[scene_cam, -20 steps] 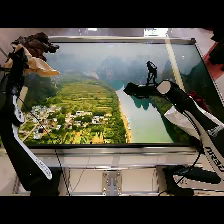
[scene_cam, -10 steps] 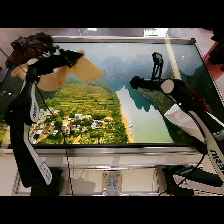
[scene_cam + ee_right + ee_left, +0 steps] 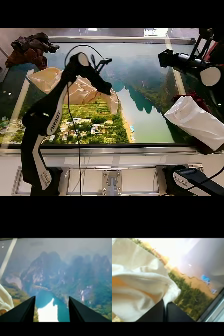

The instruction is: Fold the shirts.

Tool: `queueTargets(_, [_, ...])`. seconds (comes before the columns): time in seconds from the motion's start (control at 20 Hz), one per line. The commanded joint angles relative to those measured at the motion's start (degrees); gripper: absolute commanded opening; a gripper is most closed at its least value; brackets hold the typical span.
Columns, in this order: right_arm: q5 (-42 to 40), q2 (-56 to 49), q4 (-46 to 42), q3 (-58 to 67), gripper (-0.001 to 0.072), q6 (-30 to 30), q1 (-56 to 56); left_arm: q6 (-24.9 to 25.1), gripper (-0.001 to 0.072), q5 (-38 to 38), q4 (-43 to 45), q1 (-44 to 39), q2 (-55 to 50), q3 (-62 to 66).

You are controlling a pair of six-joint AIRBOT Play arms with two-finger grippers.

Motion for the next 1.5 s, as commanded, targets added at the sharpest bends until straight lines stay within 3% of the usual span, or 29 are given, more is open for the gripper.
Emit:
queueTargets(0.0, [9.6, 1.4, -1.1, -1.4, 0.0479, -3.6, -1.1, -5.2, 0.0008, -0.2, 15.2, -8.7, 2.0, 0.0])
queueTargets(0.25, [10.7, 1.2, -3.2, -11.0, 0.0479, -4.8, -1.2, -5.8, 0.0008, 1.1, 15.3, -18.1, 2.0, -0.1])
queueTargets(0.5, [9.5, 1.3, -9.5, -12.6, 0.0479, -4.3, -1.2, -7.5, 0.0008, 16.8, 15.2, -22.5, 2.0, 0.0])
queueTargets(0.65, [8.4, 1.4, -12.2, -12.6, 0.048, -2.4, -1.2, -7.8, 0.0016, 21.7, 17.0, -22.5, 2.3, 0.0])
queueTargets(0.7, [8.0, 1.4, -12.0, -12.6, 0.048, -2.4, -1.2, -7.8, 0.0249, 23.4, 20.7, -22.5, 2.9, 0.0])
queueTargets(0.75, [7.9, 1.4, -10.8, -12.6, 0.048, -2.4, -1.2, -7.8, 0.0691, 24.4, 26.3, -22.5, 3.8, 0.0])
queueTargets(0.8, [7.9, 1.3, -8.4, -12.7, 0.0481, -2.4, -1.2, -8.7, 0.0711, 24.7, 35.4, -22.5, 5.2, 0.0])
queueTargets(0.9, [7.2, 1.1, 2.5, -13.0, 0.0482, -2.8, -1.0, -9.9, 0.0708, 23.3, 56.4, -22.0, 8.7, 0.0])
queueTargets(0.95, [5.1, 0.9, 12.4, -14.4, 0.0482, -4.8, -0.5, -12.3, 0.0705, 22.0, 65.7, -20.9, 10.4, 0.0])
queueTargets(1.05, [0.8, -0.5, 31.4, -19.2, 0.0482, -11.8, 4.0, -19.4, 0.0701, 19.5, 75.5, -16.0, 14.3, 0.0])
queueTargets(1.15, [-3.7, -4.0, 41.7, -24.7, 0.0484, -14.0, 13.1, -22.5, 0.0701, 16.0, 74.7, -8.2, 17.7, -0.1])
queueTargets(1.25, [-12.3, -9.2, 49.2, -28.3, 0.0545, -13.4, 23.8, -25.3, 0.07, 10.9, 72.7, 0.9, 19.6, -0.1])
queueTargets(1.45, [-29.6, -18.2, 70.8, -28.1, 0.0569, -16.9, 37.9, -25.4, 0.0699, 10.7, 61.0, 17.1, 19.9, -1.8])
